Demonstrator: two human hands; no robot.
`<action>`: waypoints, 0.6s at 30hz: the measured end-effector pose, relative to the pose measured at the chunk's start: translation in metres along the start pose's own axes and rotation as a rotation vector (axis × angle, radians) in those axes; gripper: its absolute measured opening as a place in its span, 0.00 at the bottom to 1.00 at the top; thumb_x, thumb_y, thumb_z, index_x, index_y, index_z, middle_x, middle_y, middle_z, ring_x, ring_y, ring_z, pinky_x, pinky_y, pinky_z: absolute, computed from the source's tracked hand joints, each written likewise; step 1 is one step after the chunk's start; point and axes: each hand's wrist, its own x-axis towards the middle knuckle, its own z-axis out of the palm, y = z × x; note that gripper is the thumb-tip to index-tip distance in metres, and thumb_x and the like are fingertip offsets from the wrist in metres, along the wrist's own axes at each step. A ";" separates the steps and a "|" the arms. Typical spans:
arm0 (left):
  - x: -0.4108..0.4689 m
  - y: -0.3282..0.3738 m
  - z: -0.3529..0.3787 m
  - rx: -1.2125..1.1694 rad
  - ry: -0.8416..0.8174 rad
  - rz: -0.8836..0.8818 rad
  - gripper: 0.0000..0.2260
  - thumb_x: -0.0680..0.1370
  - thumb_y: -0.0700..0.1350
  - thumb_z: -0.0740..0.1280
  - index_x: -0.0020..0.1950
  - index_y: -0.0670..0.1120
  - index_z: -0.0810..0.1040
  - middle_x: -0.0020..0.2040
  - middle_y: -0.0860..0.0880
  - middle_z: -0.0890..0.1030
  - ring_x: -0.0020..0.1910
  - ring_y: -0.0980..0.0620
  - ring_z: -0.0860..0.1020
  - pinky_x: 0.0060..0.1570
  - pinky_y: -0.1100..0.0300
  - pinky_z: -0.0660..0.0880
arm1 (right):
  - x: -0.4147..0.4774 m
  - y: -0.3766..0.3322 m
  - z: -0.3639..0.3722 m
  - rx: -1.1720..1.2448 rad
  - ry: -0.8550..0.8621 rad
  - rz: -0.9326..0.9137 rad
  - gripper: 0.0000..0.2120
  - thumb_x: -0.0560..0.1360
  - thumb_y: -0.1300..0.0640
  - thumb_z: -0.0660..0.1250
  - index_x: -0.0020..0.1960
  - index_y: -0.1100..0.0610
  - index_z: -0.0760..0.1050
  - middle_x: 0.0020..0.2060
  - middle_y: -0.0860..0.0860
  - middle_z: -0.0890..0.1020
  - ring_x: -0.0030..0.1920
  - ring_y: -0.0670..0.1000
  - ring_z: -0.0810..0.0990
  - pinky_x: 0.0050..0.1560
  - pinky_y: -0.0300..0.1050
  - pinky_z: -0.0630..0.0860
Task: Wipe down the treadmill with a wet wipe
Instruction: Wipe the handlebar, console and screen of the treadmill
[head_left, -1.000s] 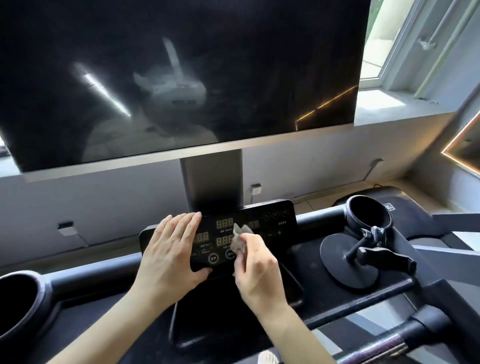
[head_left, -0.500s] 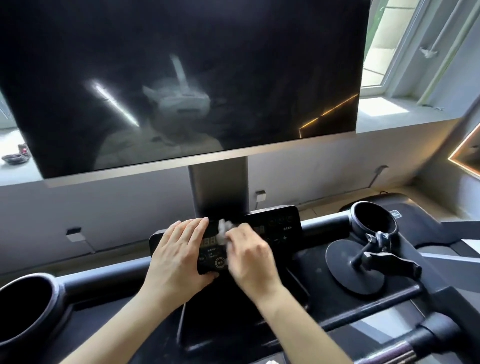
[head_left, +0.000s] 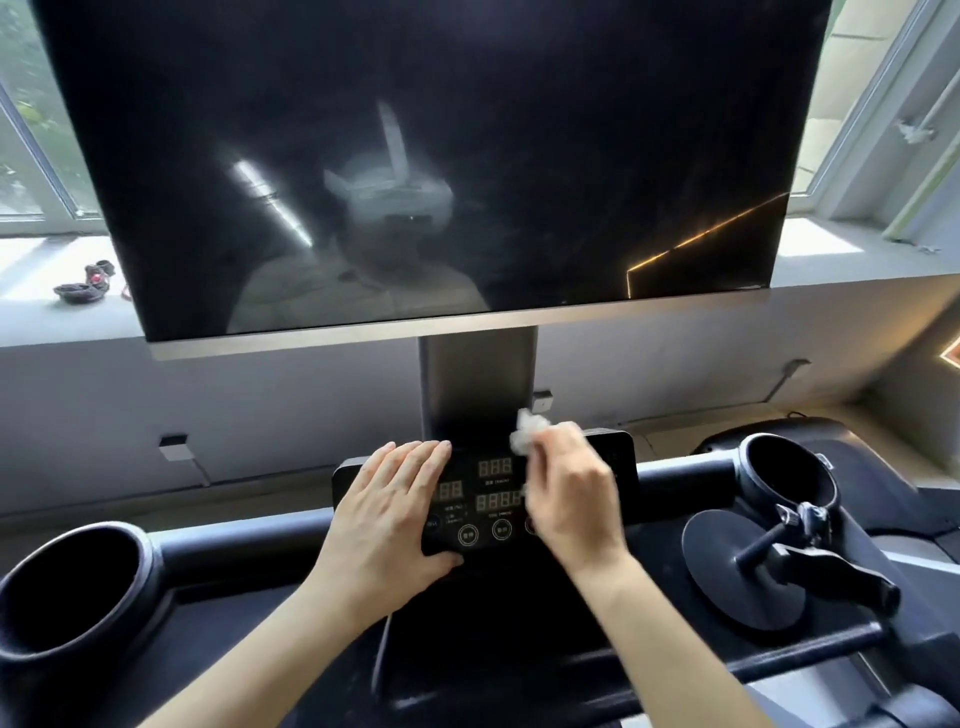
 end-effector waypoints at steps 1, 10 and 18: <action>-0.001 0.000 0.000 -0.003 0.000 -0.001 0.50 0.61 0.64 0.76 0.79 0.45 0.67 0.75 0.50 0.72 0.74 0.48 0.69 0.78 0.51 0.57 | 0.005 0.015 -0.008 -0.022 0.049 0.109 0.03 0.81 0.64 0.65 0.49 0.58 0.77 0.42 0.53 0.79 0.42 0.56 0.80 0.45 0.42 0.72; 0.000 0.000 0.010 -0.019 0.100 0.034 0.47 0.63 0.61 0.76 0.76 0.41 0.71 0.74 0.46 0.74 0.73 0.45 0.72 0.79 0.49 0.58 | -0.001 -0.062 0.035 -0.044 0.054 0.148 0.04 0.82 0.60 0.63 0.48 0.55 0.75 0.42 0.51 0.78 0.40 0.53 0.79 0.40 0.46 0.75; -0.023 -0.020 -0.005 0.050 0.067 -0.016 0.55 0.61 0.64 0.79 0.81 0.41 0.63 0.78 0.45 0.68 0.79 0.46 0.65 0.80 0.45 0.55 | -0.004 0.003 -0.001 -0.009 -0.007 0.002 0.05 0.79 0.64 0.68 0.50 0.55 0.77 0.44 0.49 0.80 0.42 0.52 0.81 0.42 0.40 0.74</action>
